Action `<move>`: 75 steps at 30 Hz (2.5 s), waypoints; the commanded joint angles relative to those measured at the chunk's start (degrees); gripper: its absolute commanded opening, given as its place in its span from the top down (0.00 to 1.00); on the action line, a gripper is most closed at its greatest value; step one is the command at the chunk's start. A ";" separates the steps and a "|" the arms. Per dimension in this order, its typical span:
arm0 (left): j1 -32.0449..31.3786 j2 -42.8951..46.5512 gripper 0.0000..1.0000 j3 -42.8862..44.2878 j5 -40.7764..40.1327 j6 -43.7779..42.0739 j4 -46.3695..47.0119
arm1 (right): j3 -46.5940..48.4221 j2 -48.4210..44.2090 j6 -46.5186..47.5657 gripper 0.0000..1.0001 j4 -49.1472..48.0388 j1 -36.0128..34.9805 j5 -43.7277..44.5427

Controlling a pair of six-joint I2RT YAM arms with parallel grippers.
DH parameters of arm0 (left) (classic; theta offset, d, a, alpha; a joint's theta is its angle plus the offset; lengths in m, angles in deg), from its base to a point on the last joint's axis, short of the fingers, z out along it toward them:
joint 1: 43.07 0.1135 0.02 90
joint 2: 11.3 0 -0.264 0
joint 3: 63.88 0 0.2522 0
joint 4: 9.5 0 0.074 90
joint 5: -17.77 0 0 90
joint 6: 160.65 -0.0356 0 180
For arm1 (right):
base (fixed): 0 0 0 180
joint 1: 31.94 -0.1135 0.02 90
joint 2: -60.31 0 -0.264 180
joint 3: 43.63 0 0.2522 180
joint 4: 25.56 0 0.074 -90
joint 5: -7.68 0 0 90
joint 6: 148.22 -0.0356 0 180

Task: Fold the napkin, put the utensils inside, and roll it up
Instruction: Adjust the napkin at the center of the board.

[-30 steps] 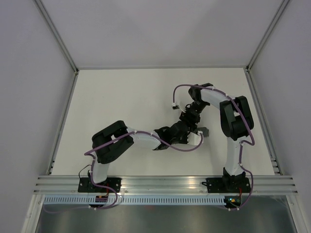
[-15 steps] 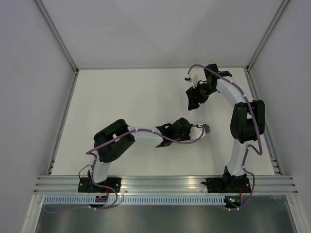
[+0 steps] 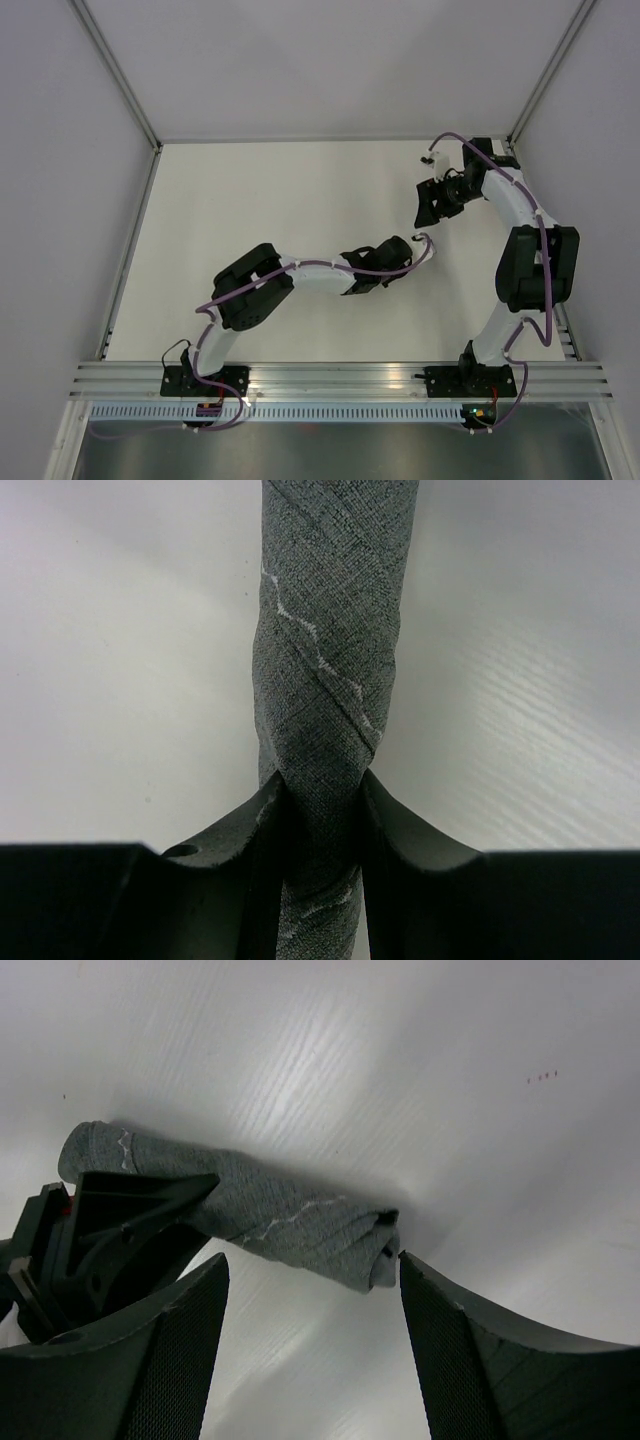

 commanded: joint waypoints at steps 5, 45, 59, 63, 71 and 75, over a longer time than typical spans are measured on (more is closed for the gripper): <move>-0.83 -8.78 0.63 7.91 -3.62 18.61 -14.85 | -5.53 -3.66 -1.34 0.26 1.85 3.16 0.58; 0.84 -21.97 0.50 32.97 -8.45 50.00 -28.57 | -3.60 6.01 -26.92 0.26 -9.84 4.47 4.89; 1.02 -22.32 0.41 33.85 -8.98 50.18 -28.74 | -6.41 8.64 -26.40 0.27 -12.12 3.68 6.03; 1.02 -21.97 0.41 33.32 -9.51 49.92 -28.65 | -6.41 9.70 -26.31 0.28 -12.82 3.68 5.85; 0.93 -18.37 0.37 30.25 -11.79 48.17 -26.02 | -6.50 11.02 -26.40 0.32 -14.05 3.77 5.77; 0.75 -16.87 0.34 29.19 -13.20 47.20 -24.70 | -6.32 11.90 -26.40 0.35 -14.32 3.68 5.59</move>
